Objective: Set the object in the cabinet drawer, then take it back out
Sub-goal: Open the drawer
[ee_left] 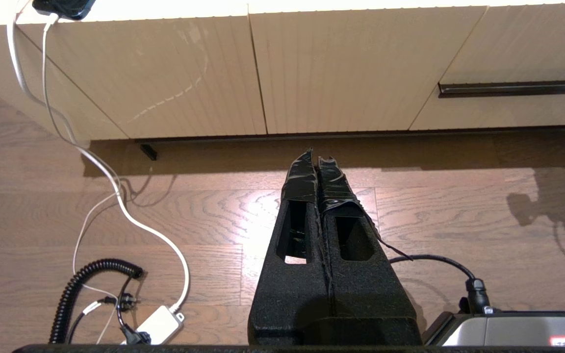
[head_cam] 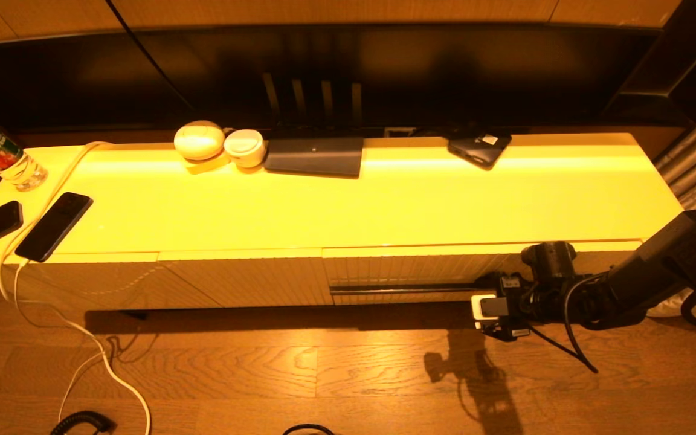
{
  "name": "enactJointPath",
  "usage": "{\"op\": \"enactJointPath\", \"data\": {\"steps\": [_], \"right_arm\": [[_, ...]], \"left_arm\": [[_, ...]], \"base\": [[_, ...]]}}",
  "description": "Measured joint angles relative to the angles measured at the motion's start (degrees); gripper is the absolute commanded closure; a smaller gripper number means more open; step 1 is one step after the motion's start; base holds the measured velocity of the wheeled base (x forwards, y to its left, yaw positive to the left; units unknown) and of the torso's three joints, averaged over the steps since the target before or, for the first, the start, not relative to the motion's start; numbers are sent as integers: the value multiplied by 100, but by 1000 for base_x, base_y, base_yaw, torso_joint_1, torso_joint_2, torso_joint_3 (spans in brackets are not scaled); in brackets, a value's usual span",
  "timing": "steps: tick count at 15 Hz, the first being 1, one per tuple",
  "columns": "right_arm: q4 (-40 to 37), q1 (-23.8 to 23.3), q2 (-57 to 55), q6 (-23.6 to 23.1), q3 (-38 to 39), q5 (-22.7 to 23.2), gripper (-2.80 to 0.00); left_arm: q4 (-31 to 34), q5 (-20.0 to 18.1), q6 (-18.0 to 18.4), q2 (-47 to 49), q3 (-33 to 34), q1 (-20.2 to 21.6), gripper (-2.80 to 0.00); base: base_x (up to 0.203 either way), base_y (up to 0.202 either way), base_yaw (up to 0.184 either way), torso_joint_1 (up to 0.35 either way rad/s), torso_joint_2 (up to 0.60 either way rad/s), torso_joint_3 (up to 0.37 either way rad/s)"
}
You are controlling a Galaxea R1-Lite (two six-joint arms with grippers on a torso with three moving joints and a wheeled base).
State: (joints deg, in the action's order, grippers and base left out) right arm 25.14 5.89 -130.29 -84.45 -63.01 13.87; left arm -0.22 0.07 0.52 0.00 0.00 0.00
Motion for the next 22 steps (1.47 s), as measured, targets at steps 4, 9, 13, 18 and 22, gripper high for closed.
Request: {"op": "enactJointPath", "data": {"steps": [4, 9, 13, 18, 22], "right_arm": [[-28, 6, -84, 5, 87, -15, -280], [-20, 59, -60, 5, 374, 13, -280], [4, 119, -23, -1, 729, 24, -280], [-23, 174, 80, -298, 1321, 122, -280], [-103, 172, 319, -356, 1935, 256, -280]], "left_arm": [[0, 0, 0, 0, 0, 0, 0], [-2, 0, 0, 0, 0, 0, 0], [-2, 0, -1, 0, 0, 0, 0], [-2, 0, -1, 0, 0, 0, 0], [-2, 0, 1, 0, 0, 0, 0]], "base": [[0, 0, 0, 0, 0, 0], [0, 0, 0, 0, 0, 0], [0, 0, 0, 0, 0, 0], [0, 0, 0, 0, 0, 0], [0, 0, 0, 0, 0, 0]]}}
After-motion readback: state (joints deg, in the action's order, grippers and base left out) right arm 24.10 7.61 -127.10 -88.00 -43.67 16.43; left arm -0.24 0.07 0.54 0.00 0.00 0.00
